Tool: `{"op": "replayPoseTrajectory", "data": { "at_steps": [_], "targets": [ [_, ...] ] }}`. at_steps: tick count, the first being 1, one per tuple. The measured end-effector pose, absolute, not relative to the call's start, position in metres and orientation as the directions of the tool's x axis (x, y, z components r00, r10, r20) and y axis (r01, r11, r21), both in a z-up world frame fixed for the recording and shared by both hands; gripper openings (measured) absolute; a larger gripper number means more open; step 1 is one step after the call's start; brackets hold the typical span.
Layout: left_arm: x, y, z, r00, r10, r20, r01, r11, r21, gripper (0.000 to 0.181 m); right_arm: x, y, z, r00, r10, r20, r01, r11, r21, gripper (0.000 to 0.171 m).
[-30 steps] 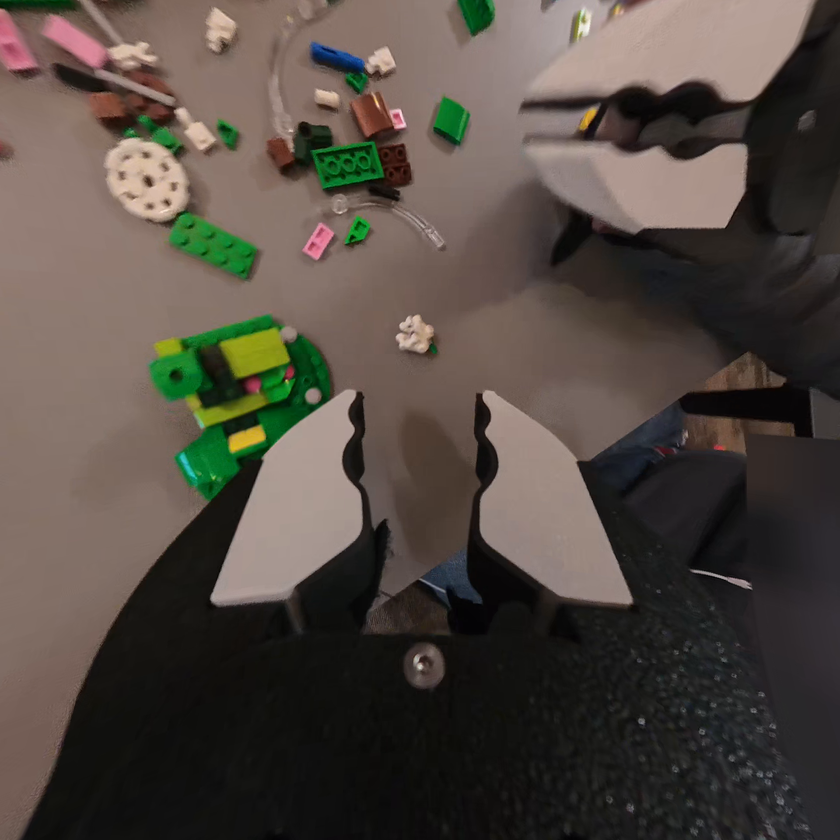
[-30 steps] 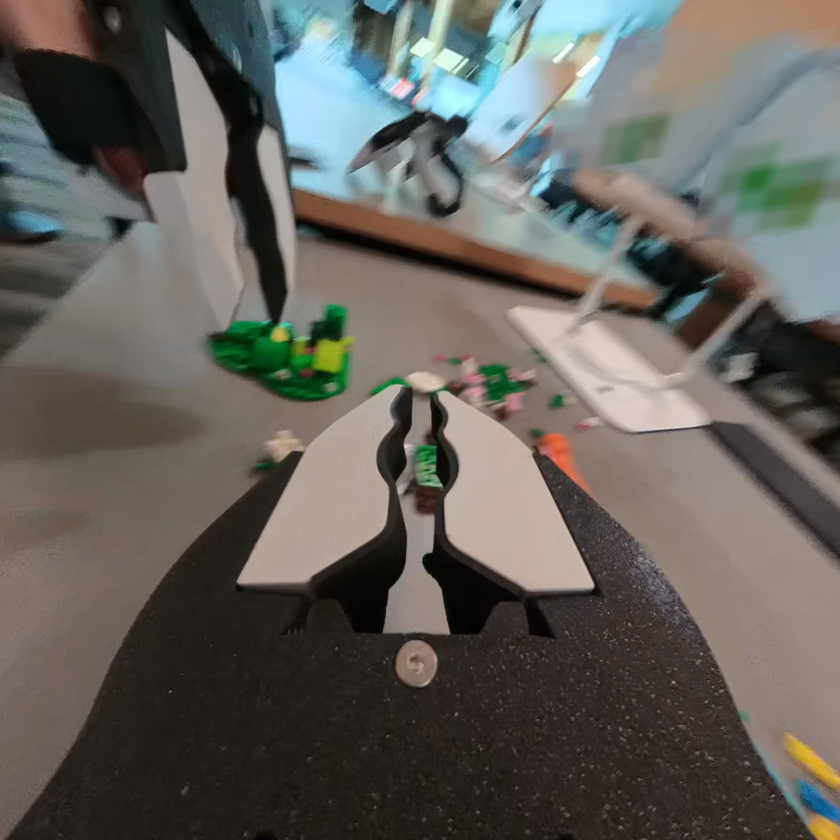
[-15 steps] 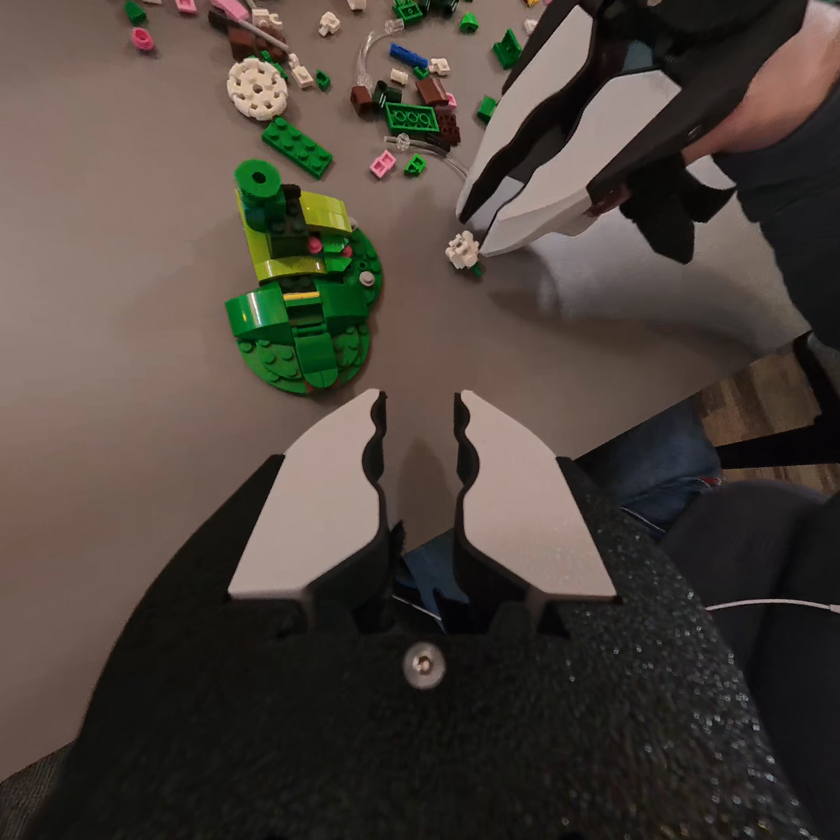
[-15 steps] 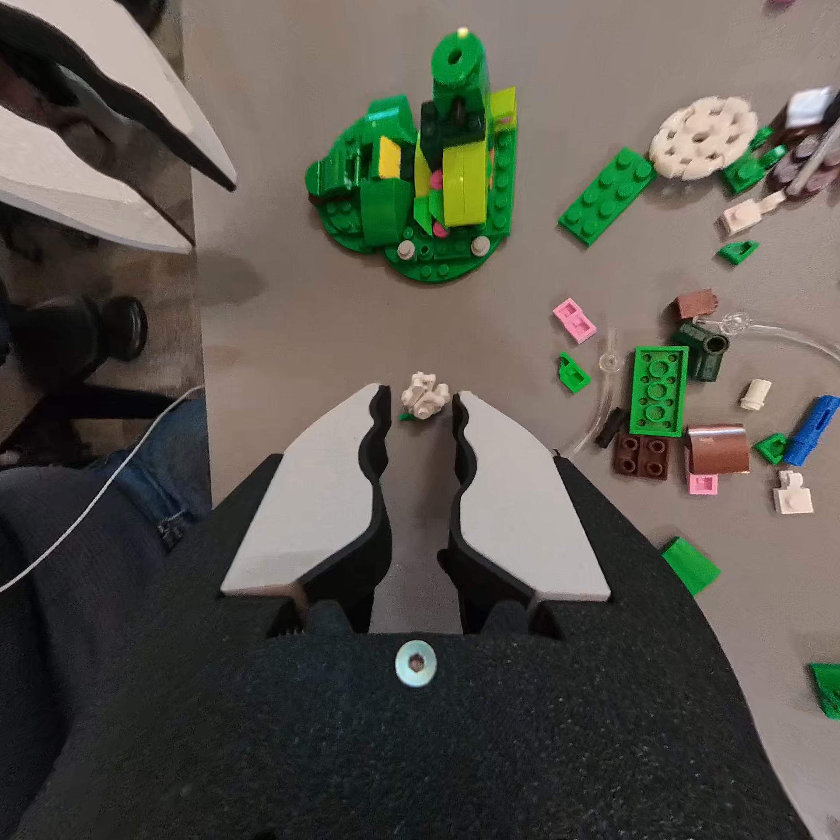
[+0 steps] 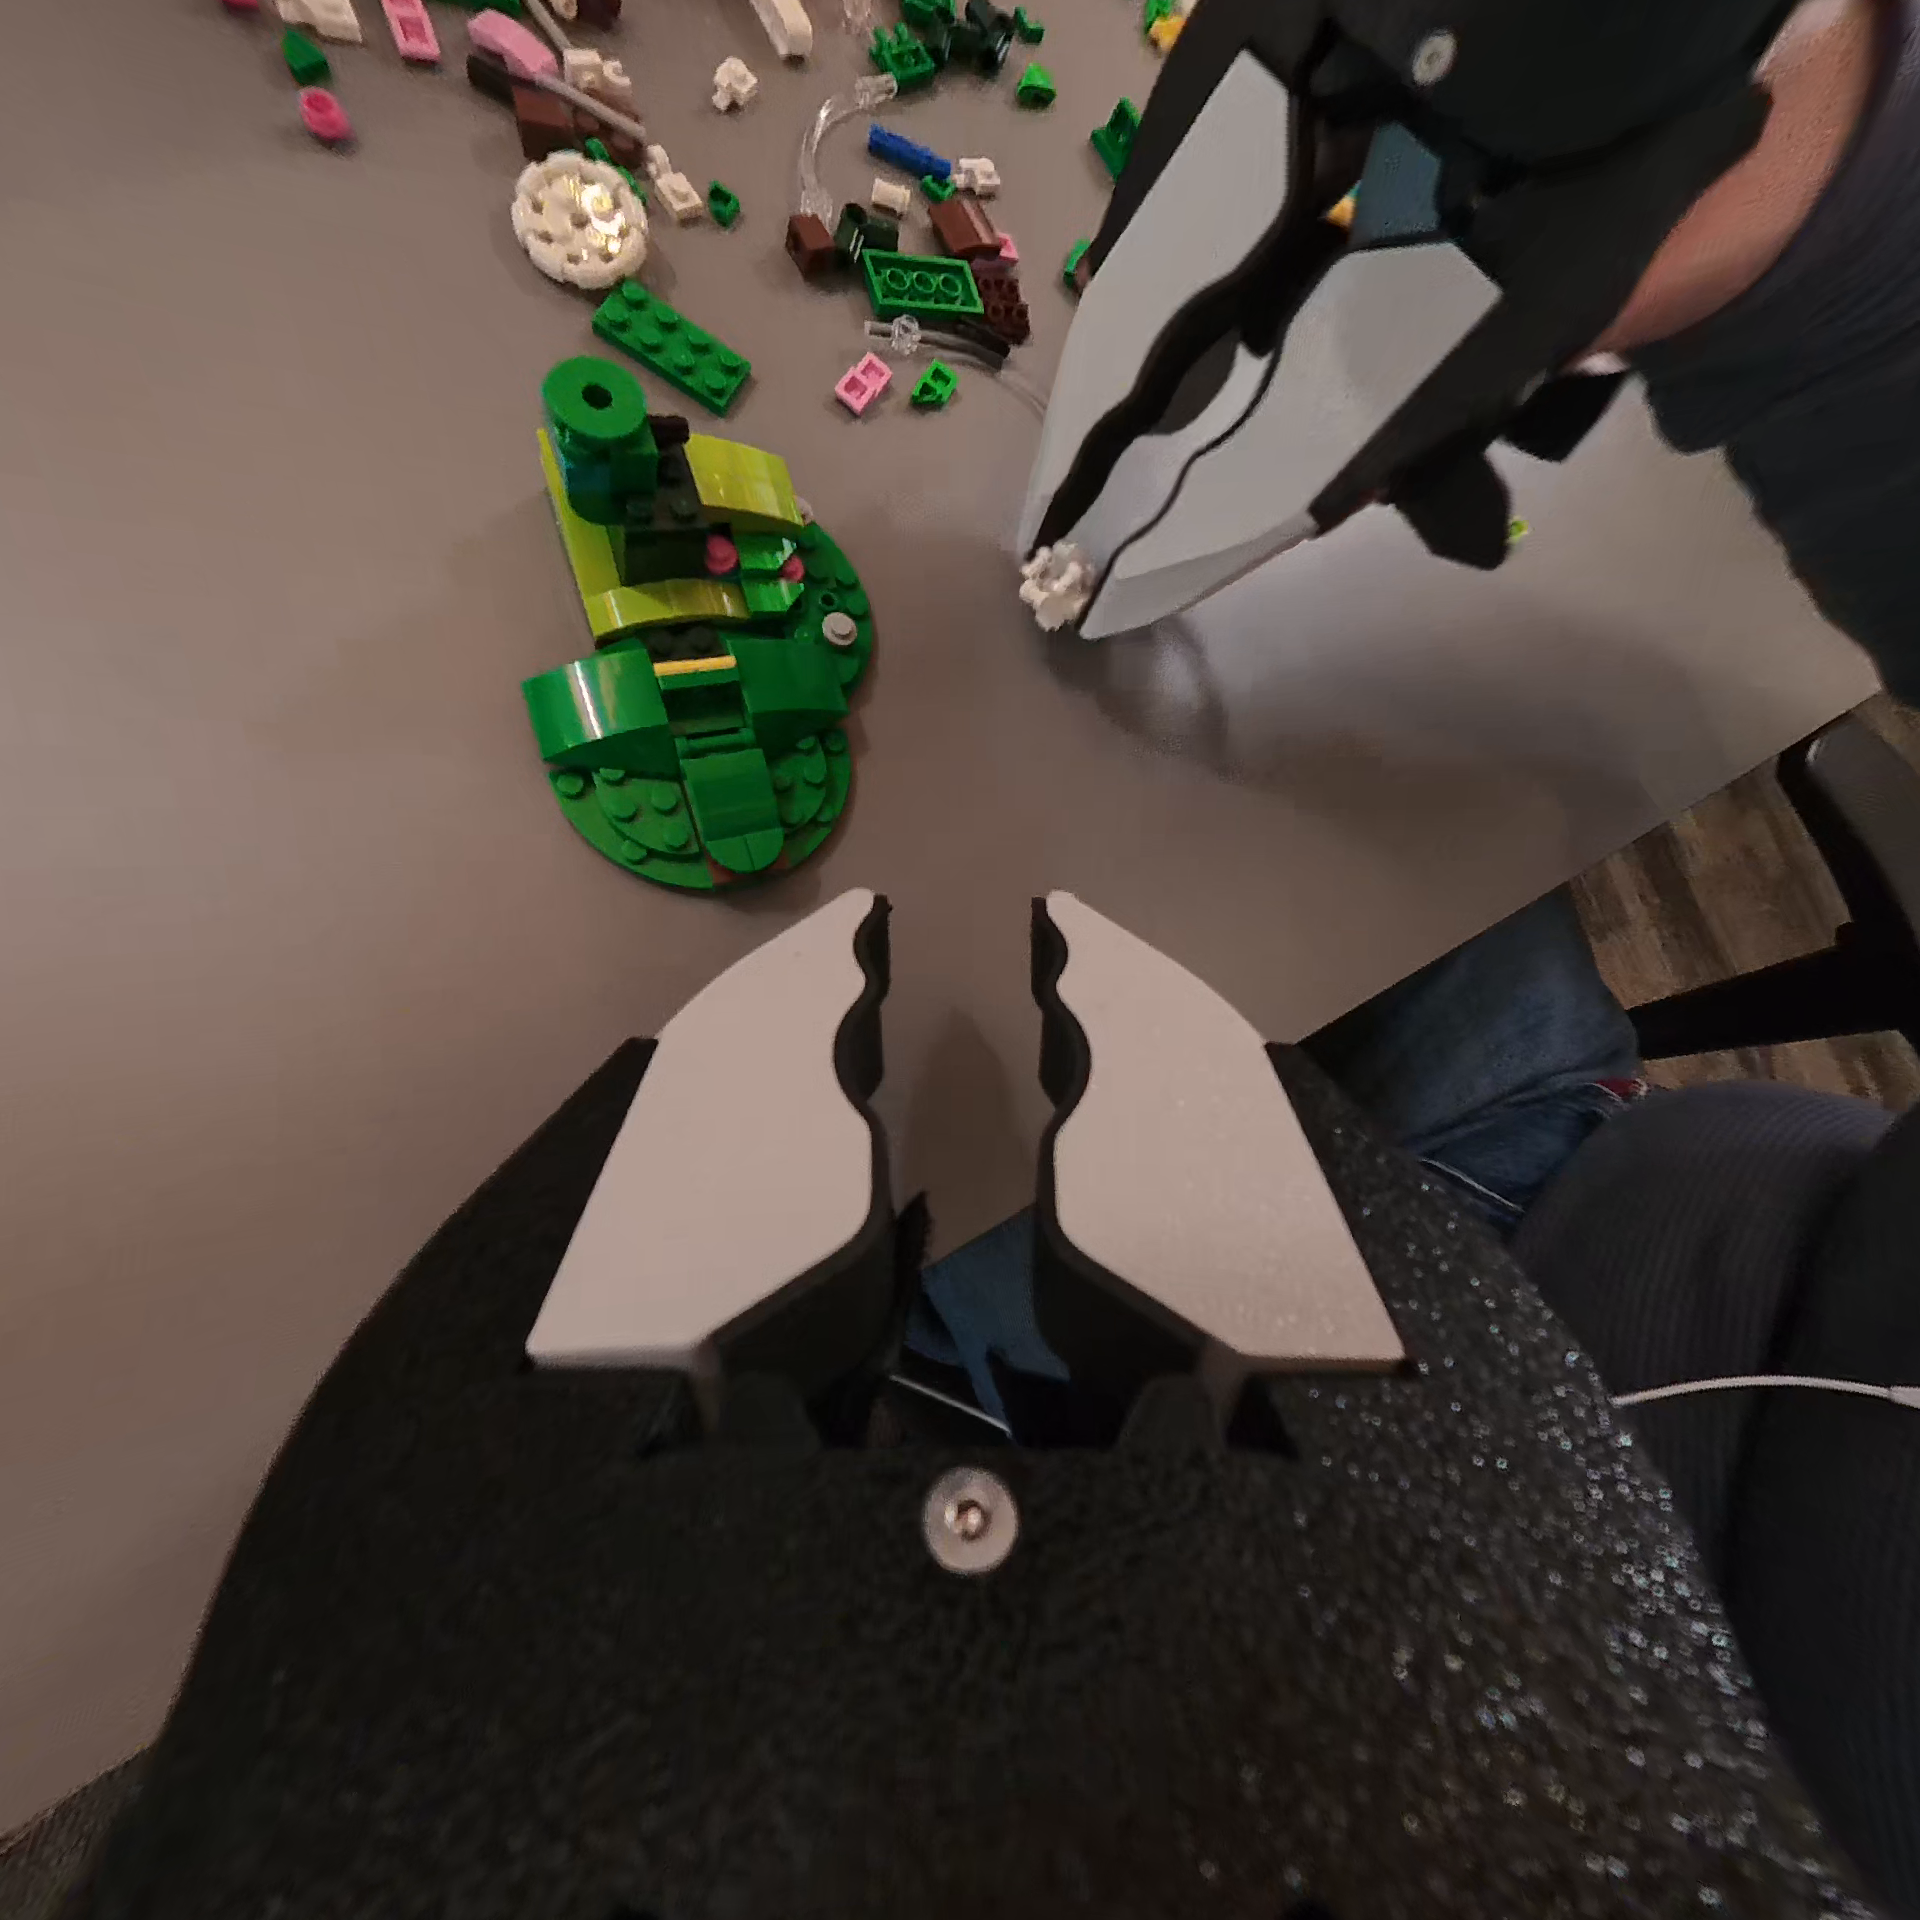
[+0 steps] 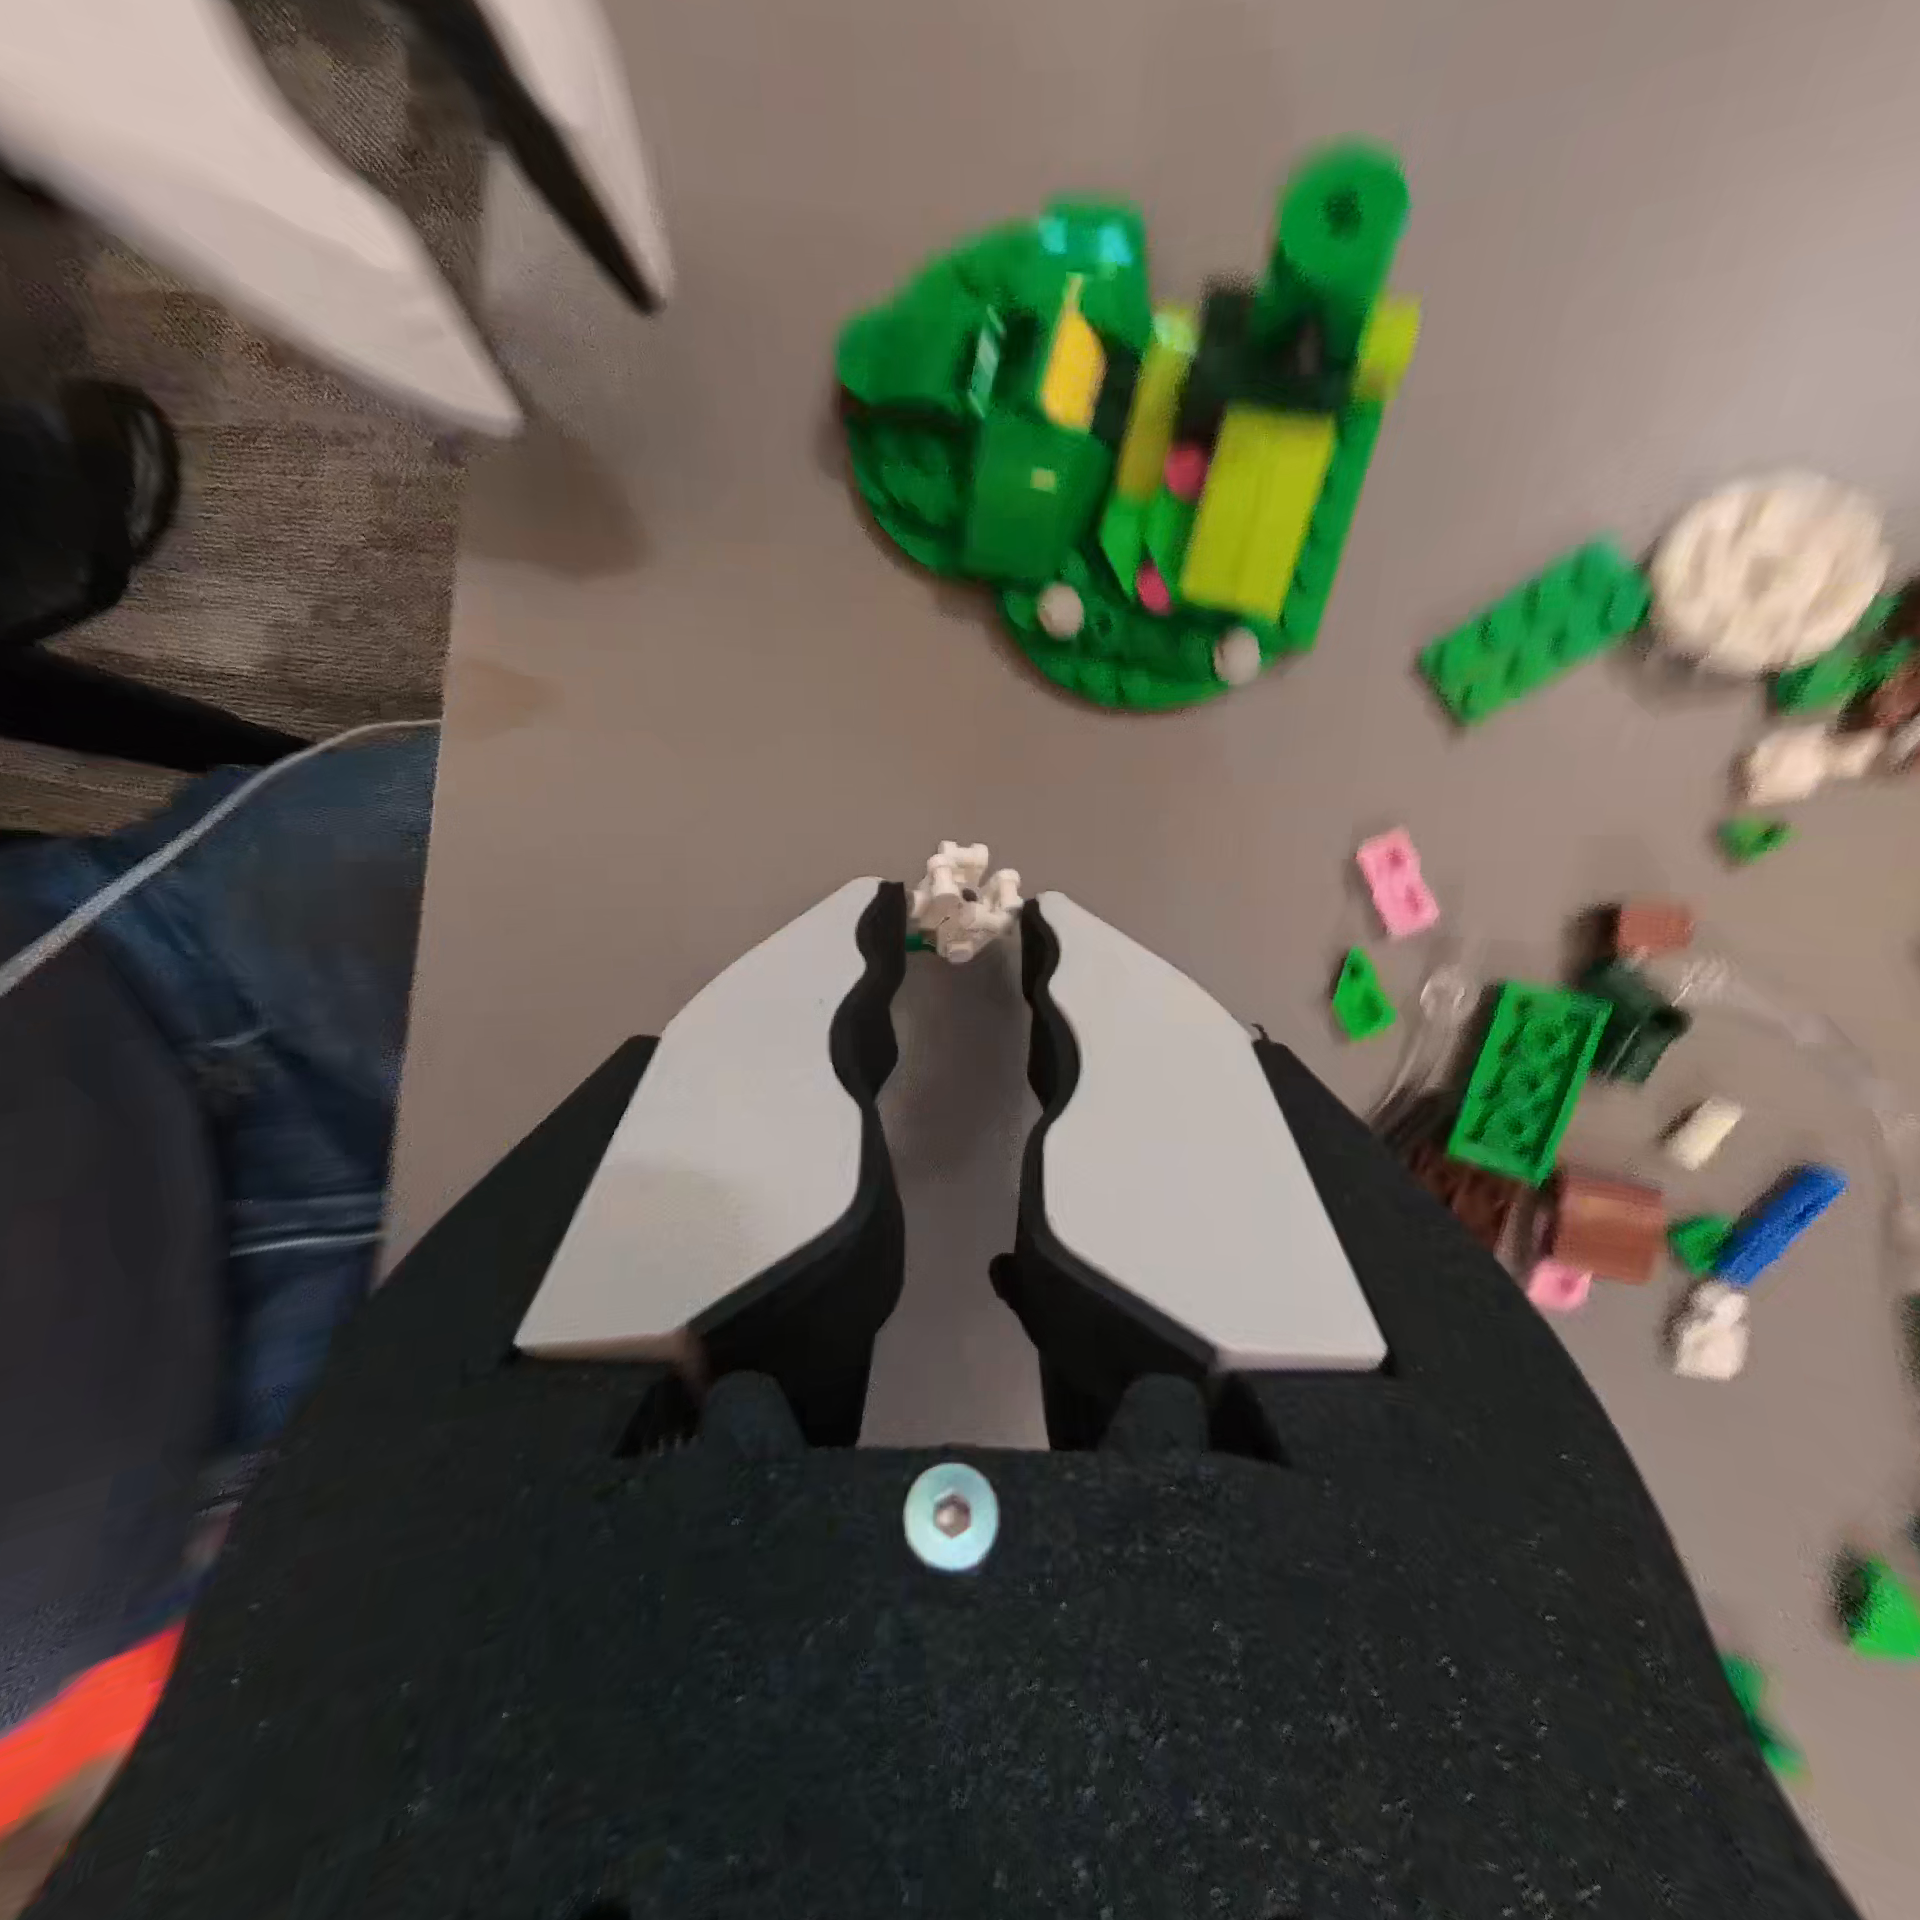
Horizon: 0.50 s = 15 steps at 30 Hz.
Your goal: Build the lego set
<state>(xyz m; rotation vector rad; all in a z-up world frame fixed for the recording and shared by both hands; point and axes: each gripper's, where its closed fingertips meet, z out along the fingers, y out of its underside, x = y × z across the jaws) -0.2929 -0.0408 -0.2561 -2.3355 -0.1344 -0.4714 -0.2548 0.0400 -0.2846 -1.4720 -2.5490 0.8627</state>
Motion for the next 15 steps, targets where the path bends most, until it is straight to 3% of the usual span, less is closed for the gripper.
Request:
{"op": "replayPoseTrajectory", "data": {
  "at_steps": [3, 7, 12, 15],
  "targets": [
    [-0.294, -0.038, -0.247, 0.927, -0.068, 0.369, 0.224, -0.689, -0.689, 0.025, -0.261, 0.030, -0.263, -0.718, 0.688, 0.109, 0.430, 0.561, -0.707, 0.021],
    [-0.295, -0.037, -0.242, 0.929, -0.102, 0.355, 0.204, -0.658, -0.724, 0.025, -0.257, 0.018, -0.237, -0.684, 0.490, 0.540, -0.056, 0.703, -0.709, 0.021],
    [-0.298, -0.036, -0.245, 0.933, -0.116, 0.341, 0.190, -0.645, -0.740, 0.026, -0.260, 0.020, -0.224, -0.592, 0.496, 0.635, -0.220, 0.659, -0.720, 0.021],
    [-0.305, -0.033, -0.252, 0.946, -0.087, 0.312, 0.186, -0.642, -0.744, 0.034, -0.266, 0.023, -0.227, -0.613, 0.513, 0.601, -0.220, 0.619, -0.754, 0.021]
  ]
}}
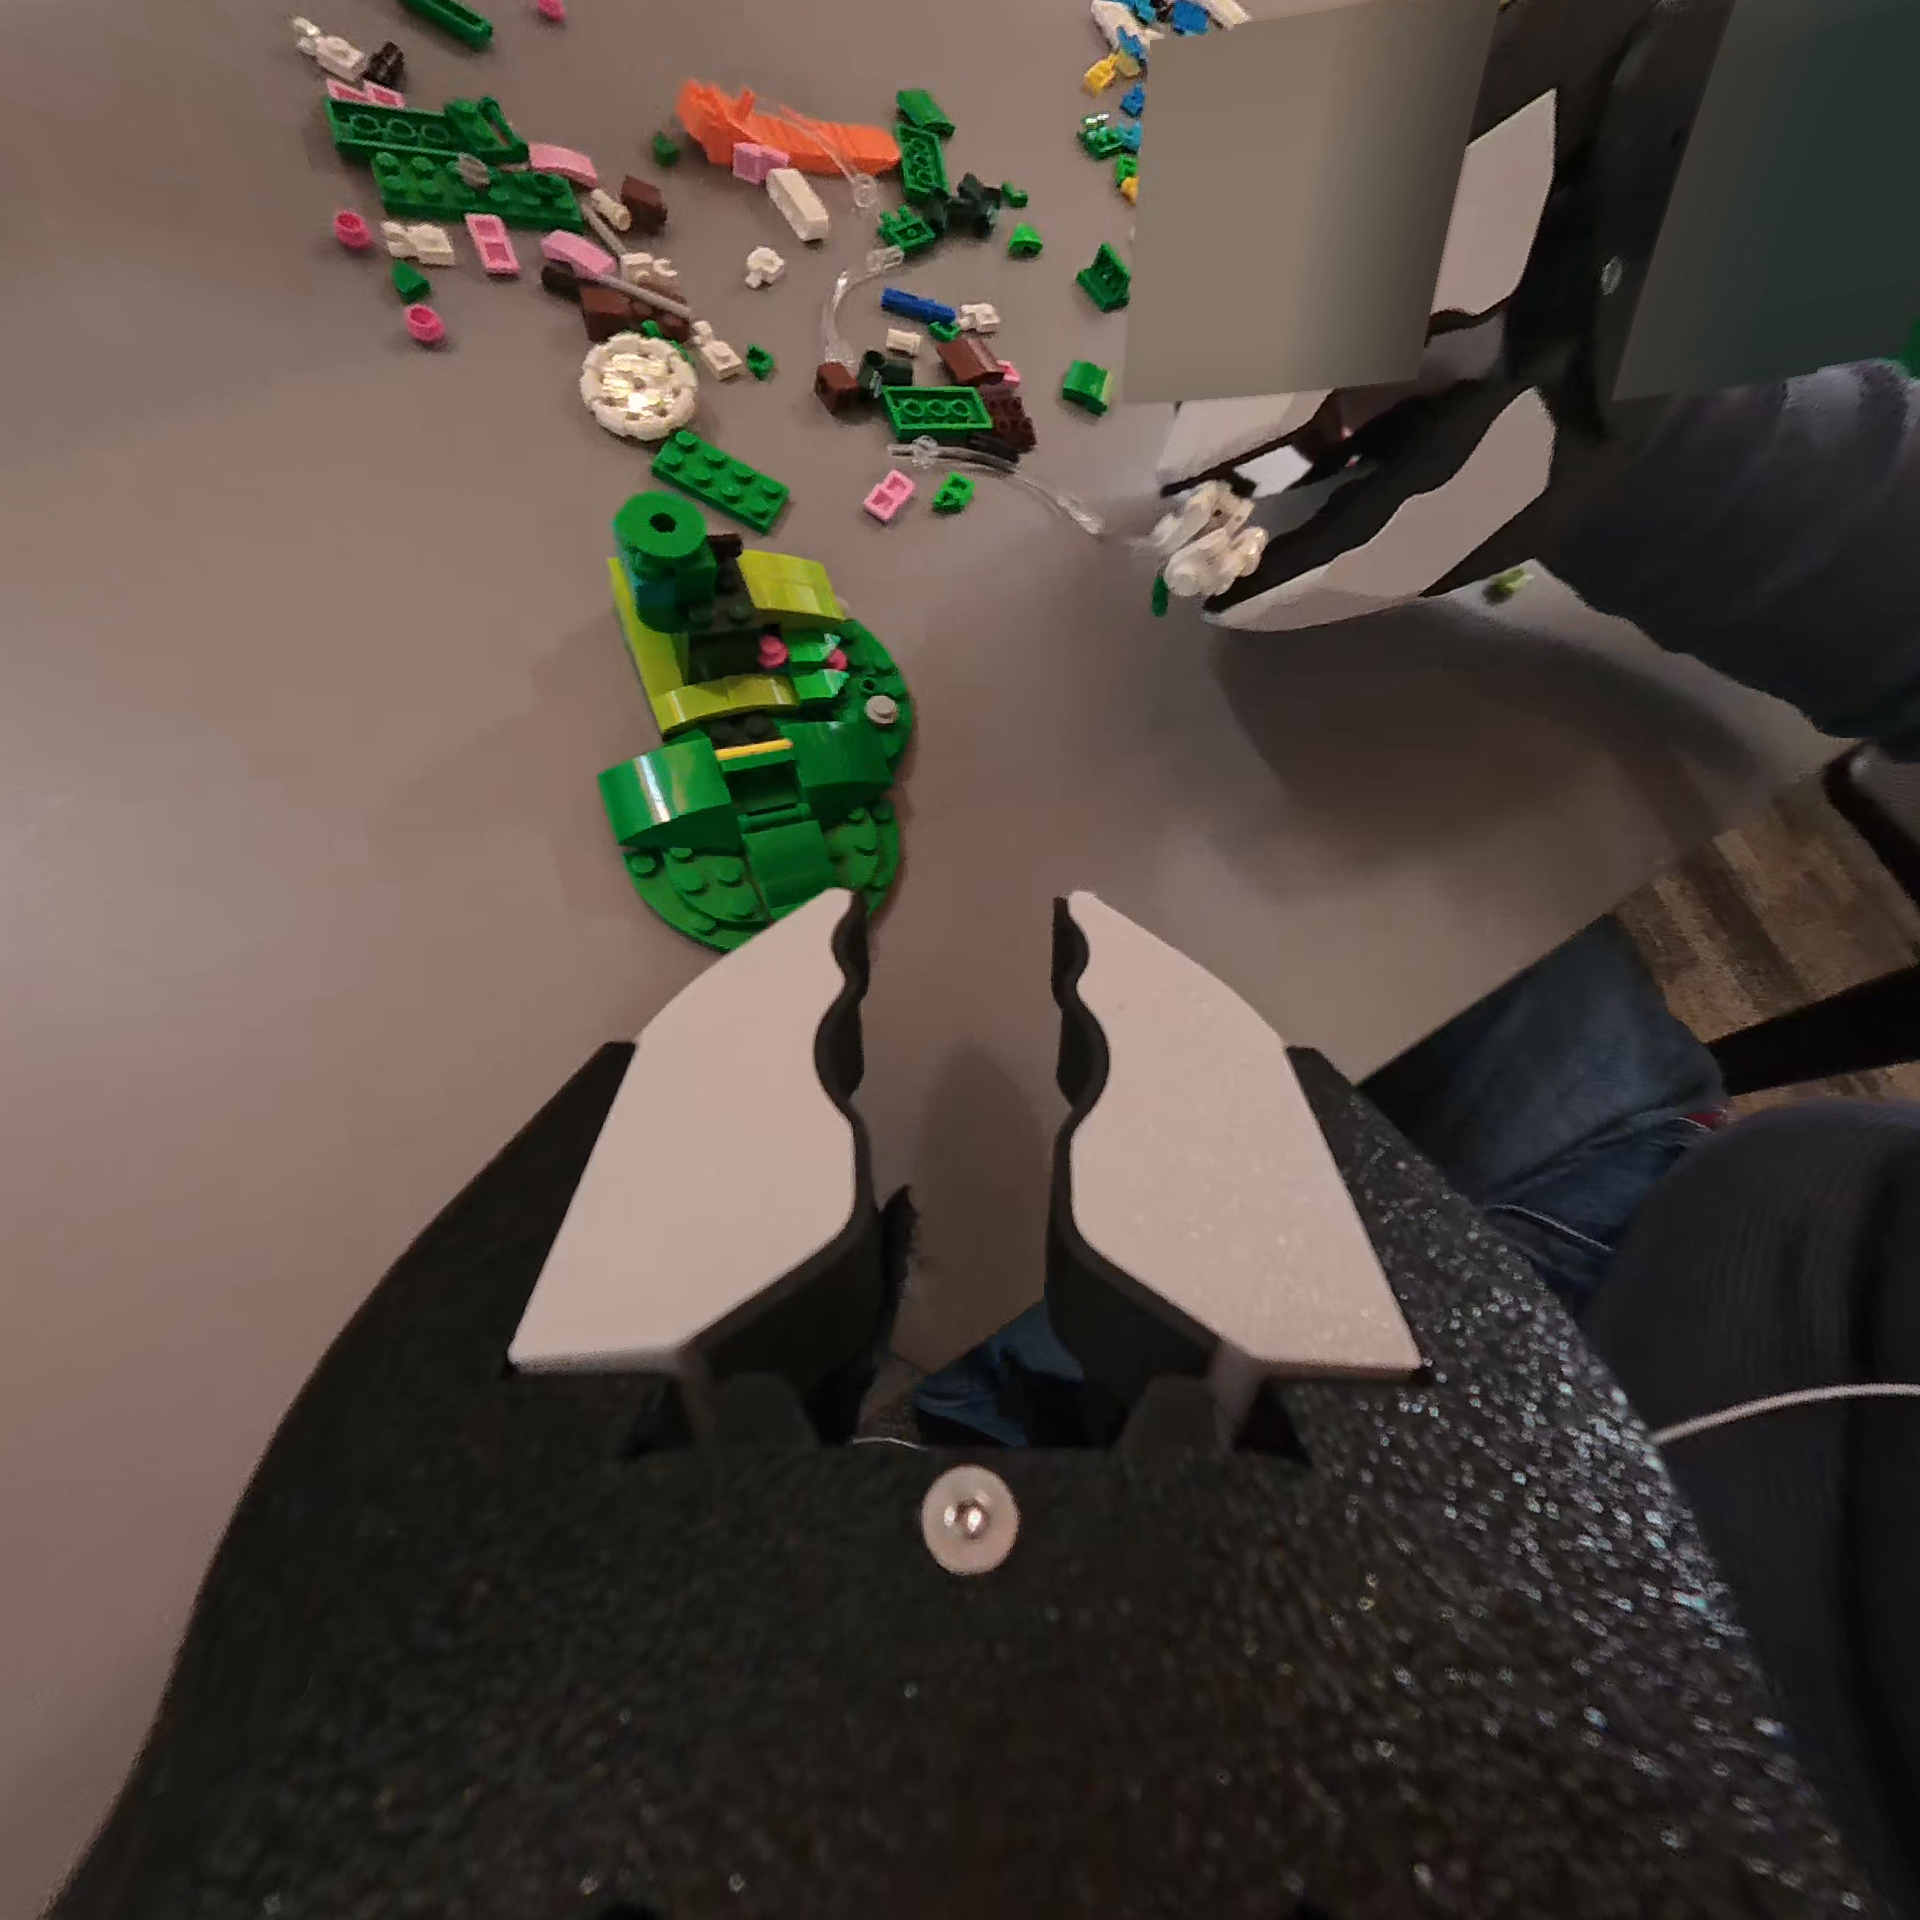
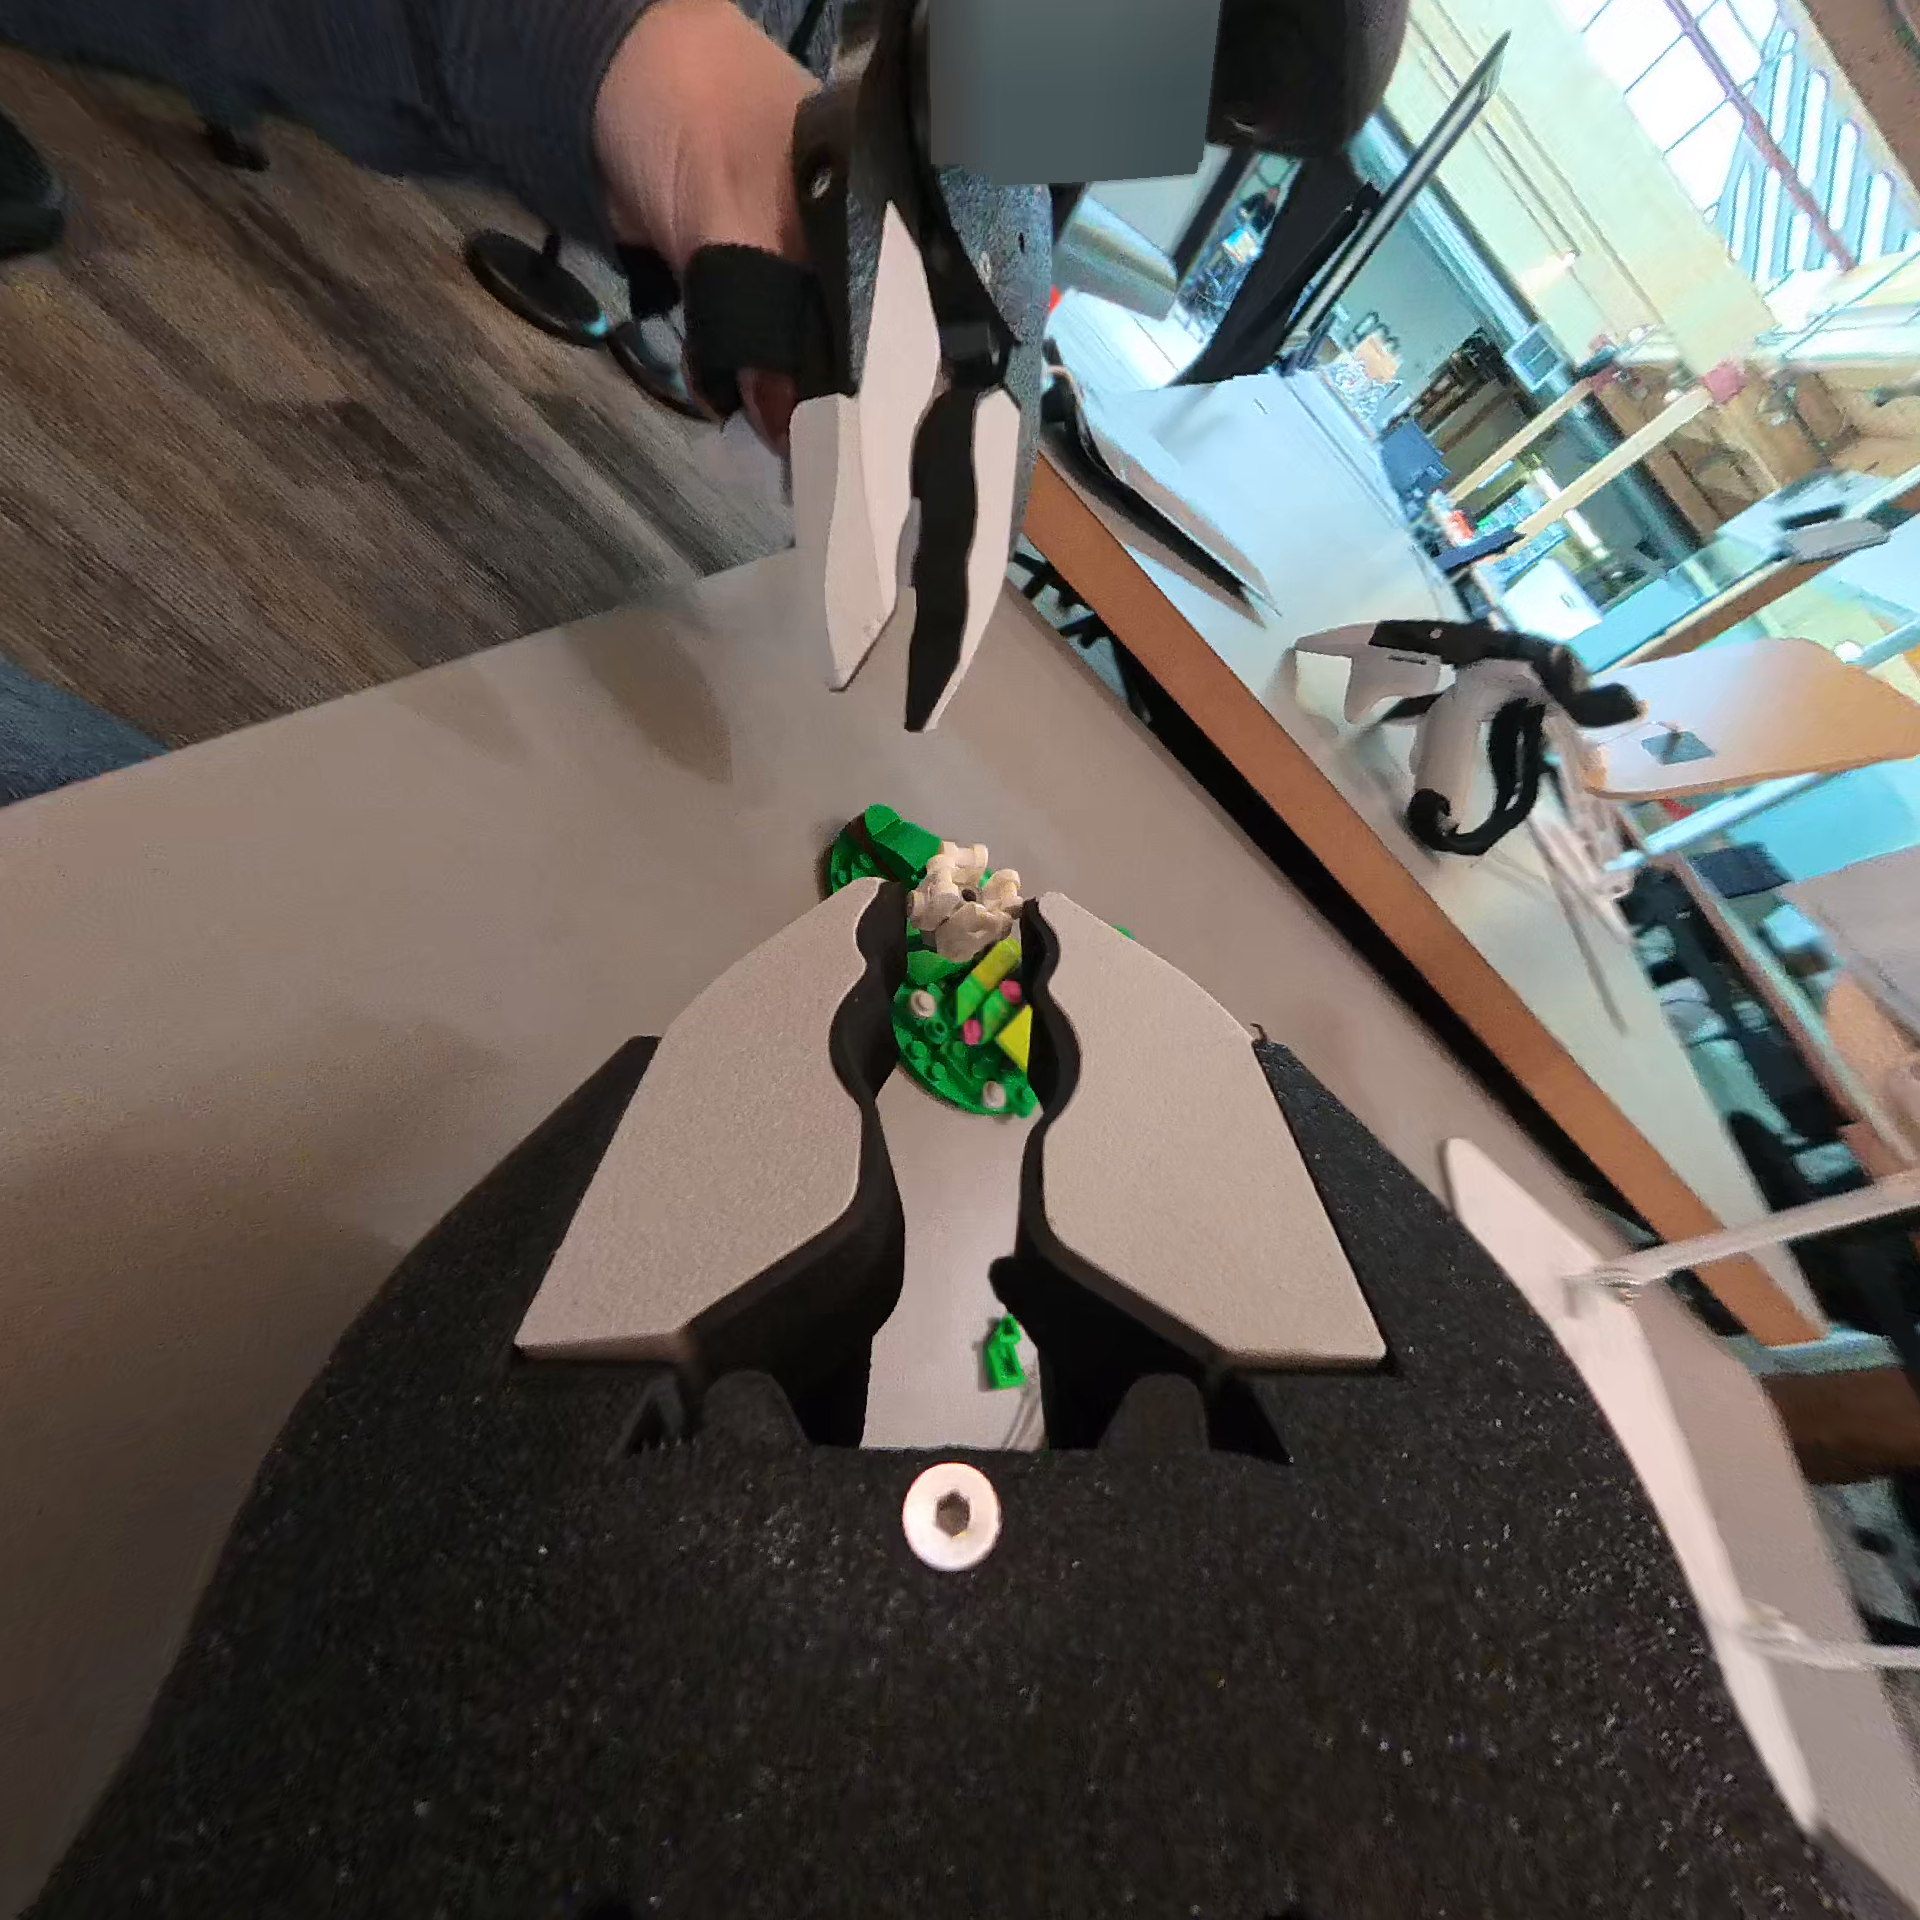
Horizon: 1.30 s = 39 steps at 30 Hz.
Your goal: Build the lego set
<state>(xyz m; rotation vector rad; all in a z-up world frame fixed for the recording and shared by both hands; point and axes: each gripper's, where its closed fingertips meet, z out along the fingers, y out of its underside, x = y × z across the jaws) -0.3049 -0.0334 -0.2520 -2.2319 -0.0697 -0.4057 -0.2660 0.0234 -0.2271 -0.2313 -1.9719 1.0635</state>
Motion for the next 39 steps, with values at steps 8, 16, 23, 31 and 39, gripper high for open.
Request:
{"op": "replayPoseTrajectory", "data": {
  "at_steps": [8, 16, 23, 31, 39],
  "targets": [
    [-0.327, -0.018, -0.270, 0.994, 0.005, 0.107, 0.084, -0.648, -0.757, 0.055, -0.285, 0.032, -0.228, -0.781, 0.568, 0.261, -0.088, 0.314, -0.945, 0.021],
    [-0.324, -0.009, -0.282, 0.999, -0.045, 0.013, -0.021, -0.672, -0.741, 0.058, -0.296, 0.024, -0.238, -0.840, 0.435, 0.325, -0.157, 0.379, -0.912, 0.021],
    [-0.327, -0.001, -0.285, 0.998, -0.053, -0.039, -0.064, -0.667, -0.742, 0.060, -0.303, 0.022, -0.242, -0.866, 0.344, 0.362, -0.213, 0.401, -0.891, 0.021],
    [-0.335, 0.011, -0.298, 0.996, -0.016, -0.086, -0.070, -0.738, -0.671, 0.094, -0.313, 0.027, -0.249, -0.826, 0.316, 0.467, -0.294, 0.466, -0.834, 0.021],
    [-0.330, 0.014, -0.302, 0.999, -0.052, -0.005, -0.043, -0.757, -0.652, 0.076, -0.311, 0.026, -0.258, -0.817, 0.256, 0.517, -0.337, 0.514, -0.788, 0.021]
  ]
}}
